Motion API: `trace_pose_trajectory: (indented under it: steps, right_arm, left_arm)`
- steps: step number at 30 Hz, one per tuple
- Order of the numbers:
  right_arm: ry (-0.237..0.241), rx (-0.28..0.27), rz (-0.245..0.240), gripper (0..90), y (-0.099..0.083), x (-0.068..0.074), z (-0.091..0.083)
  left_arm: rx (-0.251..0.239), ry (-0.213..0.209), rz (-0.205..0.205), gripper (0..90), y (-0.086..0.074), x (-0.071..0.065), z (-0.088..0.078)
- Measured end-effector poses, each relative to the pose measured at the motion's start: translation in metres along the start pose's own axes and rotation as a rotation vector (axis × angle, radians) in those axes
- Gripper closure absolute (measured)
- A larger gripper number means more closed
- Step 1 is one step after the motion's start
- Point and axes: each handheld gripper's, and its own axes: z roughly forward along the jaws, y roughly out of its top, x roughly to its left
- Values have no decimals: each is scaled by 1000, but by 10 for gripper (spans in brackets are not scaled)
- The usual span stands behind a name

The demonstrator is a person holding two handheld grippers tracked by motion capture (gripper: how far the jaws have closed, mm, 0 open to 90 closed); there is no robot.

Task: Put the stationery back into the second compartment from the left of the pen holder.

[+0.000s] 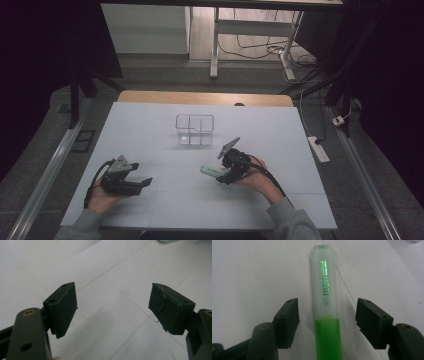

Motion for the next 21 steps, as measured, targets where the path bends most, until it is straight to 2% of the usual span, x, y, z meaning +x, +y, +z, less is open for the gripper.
trace_pose_trajectory:
  steps: [5, 9, 10, 12, 14, 16, 17, 18, 21]
  right_arm:
    - [3, 13, -8, 452, 0, 0, 1]
    - [-3, 20, -34, 499, 2, 3, 3]
    - [-8, 41, -55, 524, 4, 5, 4]
    - [-11, 46, -67, 525, 4, 6, 6]
    - [-14, 54, -59, 559, 5, 5, 6]
    - [-15, 53, -68, 574, 5, 5, 6]
    - [-8, 49, -79, 637, 5, 7, 6]
    - [-4, 52, -86, 662, 5, 7, 6]
    - [-6, 48, -92, 666, 5, 7, 6]
  left_arm:
    - [0, 1, 1, 227, 0, 0, 0]
    - [-2, 1, 3, 227, 0, 0, 0]
    - [-4, 2, 3, 228, 0, 0, 0]
    - [-6, 3, 2, 229, 0, 0, -1]
    - [-4, 3, 1, 228, 0, 1, -1]
    - [-3, 3, 4, 228, 0, 1, 0]
    - [-2, 2, 4, 228, 0, 0, 0]
    - [-1, 2, 5, 228, 0, 0, 0]
    - [-3, 2, 7, 229, 0, 0, -1]
